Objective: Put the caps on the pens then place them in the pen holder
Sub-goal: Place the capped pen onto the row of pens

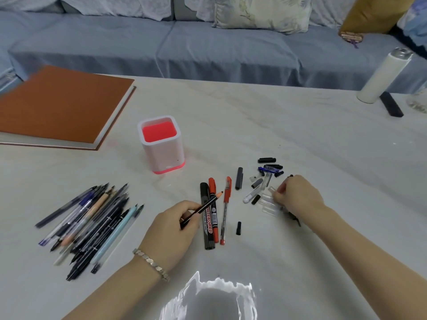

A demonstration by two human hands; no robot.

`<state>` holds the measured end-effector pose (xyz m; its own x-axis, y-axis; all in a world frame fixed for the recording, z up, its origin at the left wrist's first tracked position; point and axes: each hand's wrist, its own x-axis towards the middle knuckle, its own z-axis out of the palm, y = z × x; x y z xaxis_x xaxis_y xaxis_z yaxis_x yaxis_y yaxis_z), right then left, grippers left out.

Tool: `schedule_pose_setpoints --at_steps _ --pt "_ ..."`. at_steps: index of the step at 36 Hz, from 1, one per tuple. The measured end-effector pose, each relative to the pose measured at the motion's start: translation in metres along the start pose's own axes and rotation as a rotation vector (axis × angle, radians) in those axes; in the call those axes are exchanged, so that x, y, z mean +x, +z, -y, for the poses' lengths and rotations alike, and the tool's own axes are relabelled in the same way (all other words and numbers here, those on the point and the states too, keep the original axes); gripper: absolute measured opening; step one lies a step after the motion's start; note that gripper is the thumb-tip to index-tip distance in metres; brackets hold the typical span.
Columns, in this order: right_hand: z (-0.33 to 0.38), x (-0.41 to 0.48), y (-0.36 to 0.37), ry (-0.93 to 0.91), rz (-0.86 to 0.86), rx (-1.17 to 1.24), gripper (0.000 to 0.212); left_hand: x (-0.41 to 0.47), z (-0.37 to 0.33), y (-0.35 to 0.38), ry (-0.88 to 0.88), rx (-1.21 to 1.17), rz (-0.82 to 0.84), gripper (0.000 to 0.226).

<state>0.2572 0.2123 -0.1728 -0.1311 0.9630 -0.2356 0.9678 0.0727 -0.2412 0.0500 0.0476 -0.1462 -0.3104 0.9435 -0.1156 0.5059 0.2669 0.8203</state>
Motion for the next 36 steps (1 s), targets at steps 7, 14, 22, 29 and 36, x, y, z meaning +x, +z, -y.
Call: schedule_pose_setpoints --at_steps 7,14,22,29,36 --pt "0.004 -0.012 -0.002 -0.091 -0.052 0.058 0.024 -0.008 0.003 -0.005 -0.021 -0.013 -0.001 0.03" --pt "0.028 -0.052 -0.011 -0.233 -0.063 0.672 0.008 -0.01 0.004 -0.008 -0.048 -0.087 -0.014 0.031" --pt "0.047 -0.088 -0.02 -0.212 0.072 1.193 0.016 -0.015 -0.002 -0.012 -0.051 -0.197 0.016 0.033" --pt "0.061 -0.1 -0.022 -0.121 0.164 1.486 0.017 -0.024 -0.003 -0.013 -0.025 -0.215 0.044 0.03" --pt "0.071 -0.108 -0.015 -0.102 0.217 1.542 0.016 -0.028 -0.003 -0.016 -0.021 -0.211 0.04 0.031"
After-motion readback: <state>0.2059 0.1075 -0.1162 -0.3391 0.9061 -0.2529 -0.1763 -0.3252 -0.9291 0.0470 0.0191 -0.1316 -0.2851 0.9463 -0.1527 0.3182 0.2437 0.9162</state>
